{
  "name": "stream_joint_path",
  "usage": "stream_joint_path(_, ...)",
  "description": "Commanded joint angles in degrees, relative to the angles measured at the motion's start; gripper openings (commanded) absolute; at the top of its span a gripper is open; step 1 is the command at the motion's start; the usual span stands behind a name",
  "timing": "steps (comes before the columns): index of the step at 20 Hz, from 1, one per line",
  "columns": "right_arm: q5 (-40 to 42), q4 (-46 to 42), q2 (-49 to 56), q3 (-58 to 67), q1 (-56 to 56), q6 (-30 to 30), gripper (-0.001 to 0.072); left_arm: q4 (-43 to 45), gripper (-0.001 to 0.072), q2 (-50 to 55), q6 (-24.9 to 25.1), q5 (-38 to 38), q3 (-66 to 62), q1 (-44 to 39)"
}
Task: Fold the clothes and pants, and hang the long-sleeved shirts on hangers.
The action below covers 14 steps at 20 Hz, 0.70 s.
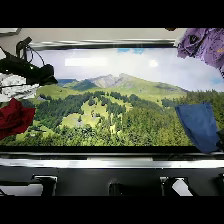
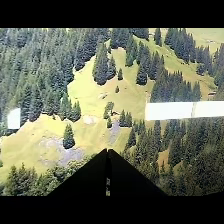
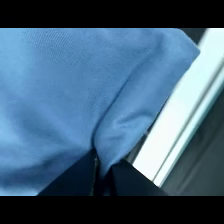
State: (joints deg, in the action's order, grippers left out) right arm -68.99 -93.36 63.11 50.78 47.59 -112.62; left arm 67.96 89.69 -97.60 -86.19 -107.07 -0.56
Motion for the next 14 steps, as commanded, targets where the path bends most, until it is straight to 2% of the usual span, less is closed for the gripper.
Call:
stream_joint_path(1, -1.0, -3.0, -1.7, -2.5, 0.1, -1.1, 0.0038, 0.0, 0.0022, 0.0, 0.0, 0.0, 0.0, 0.0)
stream_joint_path(9, -3.2, -6.4, -1.7, -2.5, 0.1, -1.2, 0.0045, 0.0, 0.0022, 0.0, 0.0, 0.0, 0.0, 0.0)
stream_joint_path(10, -3.4, -6.6, -1.7, -2.5, 0.1, -1.2, 0.0116, 0.0, 0.0022, 0.0, 0.0, 0.0, 0.0, 0.0)
stream_joint_path(12, -4.0, -7.0, -1.7, -2.4, 0.1, -1.2, 0.0429, 0.0, 0.0022, 0.0, 0.0, 0.0, 0.0, 0.0)
stream_joint_path(13, -3.4, -7.0, -1.8, -2.1, 0.1, -0.7, 0.0462, 0.0, 0.0022, 0.0, 0.0, 0.0, 0.0, 0.0)
stream_joint_path(14, -1.8, -6.3, -2.3, -1.4, 0.0, 0.3, 0.0461, 0.0, 0.0022, 0.0, 0.0, 0.1, 0.0, 0.0)
